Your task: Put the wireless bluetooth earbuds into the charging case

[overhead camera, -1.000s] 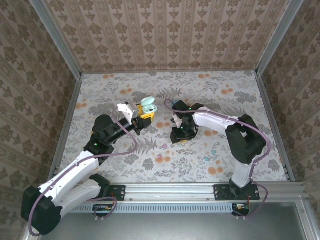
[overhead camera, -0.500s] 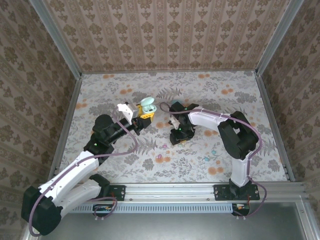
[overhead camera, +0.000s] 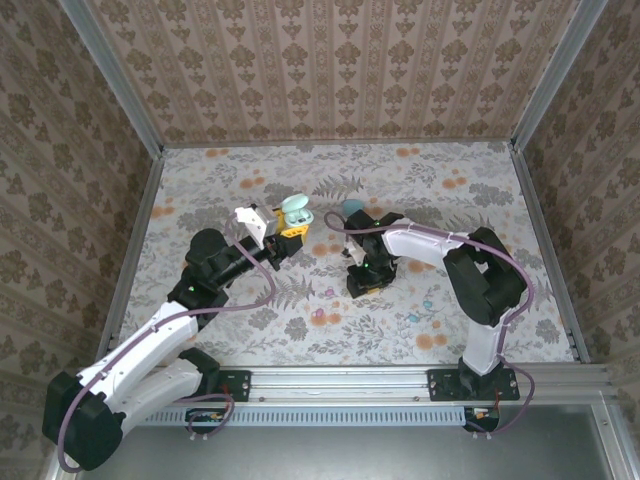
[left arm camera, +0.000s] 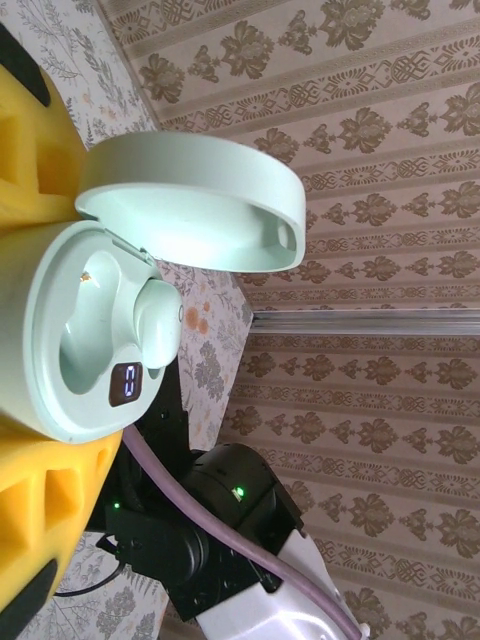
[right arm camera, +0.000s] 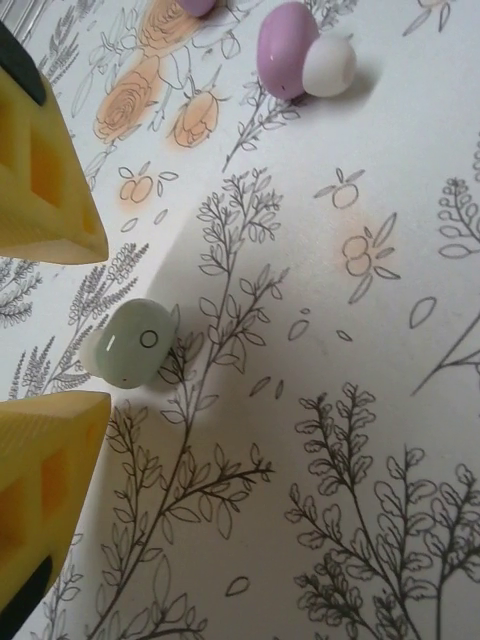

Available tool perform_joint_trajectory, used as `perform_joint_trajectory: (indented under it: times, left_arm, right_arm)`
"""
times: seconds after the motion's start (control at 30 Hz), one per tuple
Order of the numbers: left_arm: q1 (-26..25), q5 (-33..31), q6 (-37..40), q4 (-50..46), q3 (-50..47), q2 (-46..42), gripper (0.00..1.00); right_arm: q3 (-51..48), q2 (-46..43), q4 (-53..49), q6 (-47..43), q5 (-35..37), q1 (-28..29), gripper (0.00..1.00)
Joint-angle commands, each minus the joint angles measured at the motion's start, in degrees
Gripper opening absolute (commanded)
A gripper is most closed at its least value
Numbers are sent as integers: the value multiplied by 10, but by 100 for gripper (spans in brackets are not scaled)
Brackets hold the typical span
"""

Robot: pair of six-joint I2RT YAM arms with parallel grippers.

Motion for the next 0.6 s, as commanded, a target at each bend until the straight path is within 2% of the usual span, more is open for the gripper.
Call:
perform_joint_trajectory:
  times: [0.0, 0.27, 0.57]
  left_arm:
    - [2, 1, 6, 11, 8, 1, 34]
    - [2, 0, 5, 10, 8, -3, 34]
    - [2, -6, 8, 7, 9, -7, 34]
  right_arm:
    - [3, -16, -20, 11, 1, 5, 40]
    - [12, -2, -26, 49, 42, 4, 41]
    - [-18, -7, 12, 110, -3, 9, 40]
